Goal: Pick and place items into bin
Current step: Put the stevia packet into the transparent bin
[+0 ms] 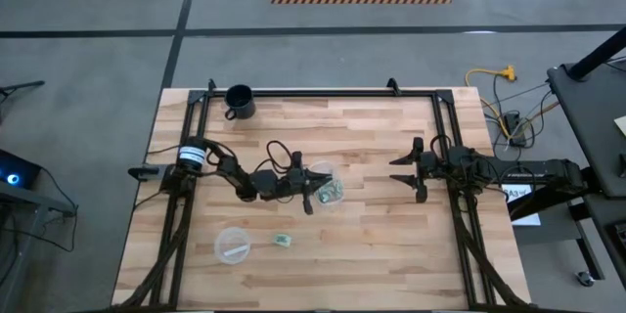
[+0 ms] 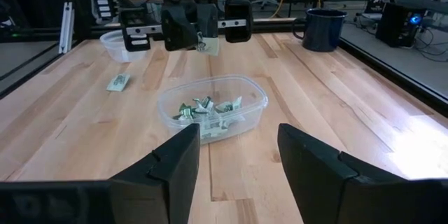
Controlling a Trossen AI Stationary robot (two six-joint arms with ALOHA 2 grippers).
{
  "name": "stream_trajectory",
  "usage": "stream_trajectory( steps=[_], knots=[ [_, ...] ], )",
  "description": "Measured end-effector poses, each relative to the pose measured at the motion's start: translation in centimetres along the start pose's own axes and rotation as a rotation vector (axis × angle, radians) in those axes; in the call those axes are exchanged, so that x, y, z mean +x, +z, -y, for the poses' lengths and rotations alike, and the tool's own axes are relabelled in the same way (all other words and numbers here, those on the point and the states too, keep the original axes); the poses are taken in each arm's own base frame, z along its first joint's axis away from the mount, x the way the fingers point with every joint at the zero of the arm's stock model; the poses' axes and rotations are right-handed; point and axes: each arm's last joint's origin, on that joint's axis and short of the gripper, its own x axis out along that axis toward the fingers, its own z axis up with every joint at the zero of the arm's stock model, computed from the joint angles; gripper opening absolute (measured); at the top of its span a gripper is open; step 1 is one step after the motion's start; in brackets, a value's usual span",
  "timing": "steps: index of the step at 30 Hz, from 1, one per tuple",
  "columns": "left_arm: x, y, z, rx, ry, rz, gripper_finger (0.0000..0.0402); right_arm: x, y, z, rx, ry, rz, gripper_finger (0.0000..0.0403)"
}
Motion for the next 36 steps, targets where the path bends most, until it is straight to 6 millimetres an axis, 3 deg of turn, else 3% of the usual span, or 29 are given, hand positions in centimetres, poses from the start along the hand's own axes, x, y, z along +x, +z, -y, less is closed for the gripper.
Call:
stream_trajectory(
  steps=[8, 36],
  knots=[
    [0.0, -0.05, 0.0, 0.002, 0.0, -0.005, 0.0028, 0.0, 0.0, 0.0, 0.001, 0.0, 0.0, 0.0183],
    [-0.04, -0.15, -0.01, 0.006, 0.0, -0.017, 0.0034, 0.0, 0.01, 0.0, 0.001, 0.0, 0.001, 0.0183]
  ],
)
